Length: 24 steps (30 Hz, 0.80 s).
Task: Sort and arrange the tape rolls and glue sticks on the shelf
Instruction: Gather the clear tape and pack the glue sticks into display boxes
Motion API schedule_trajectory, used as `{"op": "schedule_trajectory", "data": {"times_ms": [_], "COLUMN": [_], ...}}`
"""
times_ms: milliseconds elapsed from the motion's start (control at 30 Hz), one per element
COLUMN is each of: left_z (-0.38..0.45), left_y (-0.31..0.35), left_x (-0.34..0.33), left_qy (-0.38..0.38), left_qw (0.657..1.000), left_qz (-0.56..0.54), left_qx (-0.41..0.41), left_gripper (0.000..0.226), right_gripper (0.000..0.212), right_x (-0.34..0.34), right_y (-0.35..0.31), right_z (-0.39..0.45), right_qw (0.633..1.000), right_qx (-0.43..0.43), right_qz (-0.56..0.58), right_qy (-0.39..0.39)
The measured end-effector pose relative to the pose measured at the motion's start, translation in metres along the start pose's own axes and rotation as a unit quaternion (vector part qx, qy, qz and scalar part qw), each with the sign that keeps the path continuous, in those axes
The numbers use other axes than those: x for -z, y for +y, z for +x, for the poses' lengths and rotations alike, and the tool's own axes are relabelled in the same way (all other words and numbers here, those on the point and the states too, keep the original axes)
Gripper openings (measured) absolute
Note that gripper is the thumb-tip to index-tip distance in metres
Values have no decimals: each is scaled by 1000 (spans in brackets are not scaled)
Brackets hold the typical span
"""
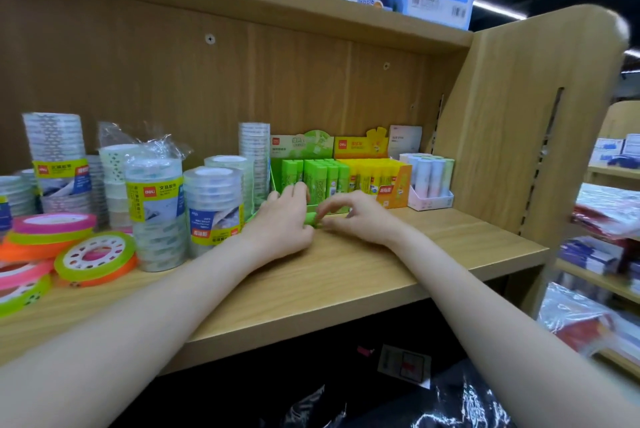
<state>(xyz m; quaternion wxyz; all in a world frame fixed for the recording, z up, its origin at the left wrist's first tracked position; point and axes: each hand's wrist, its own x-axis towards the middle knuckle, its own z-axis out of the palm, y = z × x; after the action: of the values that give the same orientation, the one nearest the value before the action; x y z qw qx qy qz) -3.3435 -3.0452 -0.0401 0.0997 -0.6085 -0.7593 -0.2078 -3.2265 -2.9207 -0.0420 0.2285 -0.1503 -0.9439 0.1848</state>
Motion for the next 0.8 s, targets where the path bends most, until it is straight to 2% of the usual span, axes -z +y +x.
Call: {"op": "schedule_trajectory", "data": {"times_ms": [100,200,267,367,467,533,567,667,800], "left_z": [-1,-3,-4,-4,-6,-7,-5,-2,2], "left_y": [-1,-1,0,1,1,2,1,-5,-6], "left_x": [1,3,4,7,6,4,4,5,5], "left_qy": [5,-8,-6,29,34,-15,-41,-63,29], "left_qw": [999,997,995,993,994,989,988,997,999], "left_qz": [-10,-25,-35,-42,50,138,143,38,-11], "left_qx": [-31,-74,-90,-107,-88,-50,-36,-31,-40], "left_gripper": [37,47,50,45,42,38,34,34,44], "right_gripper": [7,18,25,21,20,22,23,25,26], "right_x": [-1,0,0,0,4,7,8,13,17], "right_y": [-1,0,-1,-2,12,19,20,15,13], "right_z": [-2,-3,-3,-2,-3,-4,-3,-1,-2], "right_qw": [1000,998,999,999,993,986,984,973,943], "right_qx": [-12,-31,-27,-29,-73,-96,-99,-90,-96], "right_qz": [2,0,28,29,-37,-45,-33,44,163], "right_qy": [9,61,38,20,87,129,147,205,273]}}
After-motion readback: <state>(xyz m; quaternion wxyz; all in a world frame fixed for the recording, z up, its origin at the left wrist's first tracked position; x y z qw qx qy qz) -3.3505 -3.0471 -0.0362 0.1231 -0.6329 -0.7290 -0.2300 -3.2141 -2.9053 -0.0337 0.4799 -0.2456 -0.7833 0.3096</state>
